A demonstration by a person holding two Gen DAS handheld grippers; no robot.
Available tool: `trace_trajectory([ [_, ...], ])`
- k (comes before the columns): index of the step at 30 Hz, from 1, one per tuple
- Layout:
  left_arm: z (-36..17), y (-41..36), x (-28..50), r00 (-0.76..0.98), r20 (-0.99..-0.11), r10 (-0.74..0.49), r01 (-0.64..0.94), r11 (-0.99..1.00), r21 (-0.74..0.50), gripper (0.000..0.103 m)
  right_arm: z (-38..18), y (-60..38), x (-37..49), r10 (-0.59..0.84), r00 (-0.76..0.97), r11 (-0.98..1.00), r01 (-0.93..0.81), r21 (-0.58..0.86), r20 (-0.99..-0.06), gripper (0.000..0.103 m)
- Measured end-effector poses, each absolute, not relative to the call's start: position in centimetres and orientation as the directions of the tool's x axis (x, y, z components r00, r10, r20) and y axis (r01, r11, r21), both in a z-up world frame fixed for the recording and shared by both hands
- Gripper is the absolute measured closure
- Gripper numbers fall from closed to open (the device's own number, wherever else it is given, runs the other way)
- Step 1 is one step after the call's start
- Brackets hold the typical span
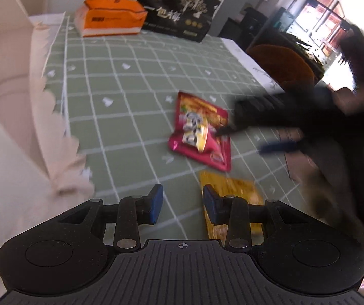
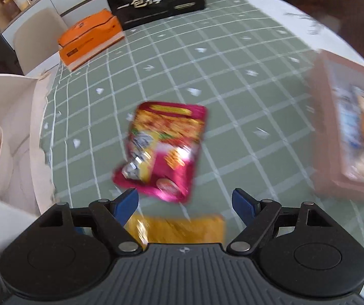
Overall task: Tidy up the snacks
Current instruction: 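Grasp the red-pink spicy snack bag with the right tool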
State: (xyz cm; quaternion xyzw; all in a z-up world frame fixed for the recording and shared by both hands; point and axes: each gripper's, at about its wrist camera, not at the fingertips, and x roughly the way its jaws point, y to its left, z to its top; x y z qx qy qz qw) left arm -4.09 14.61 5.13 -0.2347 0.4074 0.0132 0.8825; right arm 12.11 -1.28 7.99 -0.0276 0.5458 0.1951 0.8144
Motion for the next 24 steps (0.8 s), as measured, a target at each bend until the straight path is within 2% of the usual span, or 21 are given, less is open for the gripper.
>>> trace_trajectory([
  [3,4.6,14.5,-5.3,0.667,-0.724,-0.178,-0.243,0.866,-0.436,0.063,6.7,1.7,14.1,0.278,0.321,0.922,-0.355,0.157,-0.905,0.022],
  [6,4.1,14.1,-5.9,0.653,-0.737,-0.177,-0.251,0.867,-0.431,0.063,5.1,3.9,15.7,0.209,0.337,0.937,-0.337,0.089,-0.918,0.022],
  [7,4.0,14.0,-6.0,0.648,-0.740,-0.181,-0.254,0.865,-0.434,0.063,4.5,4.3,16.1,0.190,0.331,0.941,-0.330,0.075,-0.924,0.018],
  [8,3.8,14.0,-6.1,0.645,-0.741,-0.184,-0.257,0.862,-0.438,0.063,3.9,4.5,16.6,0.195,0.306,0.940,-0.328,0.089,-0.932,0.009],
  [10,3.6,13.7,-5.9,0.638,-0.747,-0.189,-0.257,0.862,-0.438,0.063,3.4,4.8,16.9,0.200,0.297,0.936,-0.338,0.093,-0.934,0.004],
  [11,3.5,13.6,-5.8,0.634,-0.749,-0.193,-0.253,0.864,-0.436,0.063,3.4,4.9,16.9,0.195,0.298,0.933,-0.351,0.082,-0.935,0.005],
  [12,3.4,13.4,-5.6,0.630,-0.751,-0.198,-0.247,0.866,-0.435,0.063,3.5,5.0,16.8,0.185,0.295,0.927,-0.370,0.067,-0.938,0.008],
  [17,3.4,12.7,-4.6,0.616,-0.758,-0.215,-0.216,0.879,-0.425,0.063,5.3,3.6,14.9,0.200,0.295,0.878,-0.476,0.038,-0.934,0.048],
  [19,3.5,12.2,-4.1,0.610,-0.759,-0.227,-0.194,0.886,-0.421,0.063,6.3,1.5,13.9,0.229,0.273,0.880,-0.468,0.079,-0.934,0.056],
  [24,3.6,10.5,-3.2,0.597,-0.756,-0.269,-0.136,0.895,-0.426,0.063,6.7,-4.7,10.9,0.226,0.245,0.898,-0.429,0.104,-0.943,0.059],
])
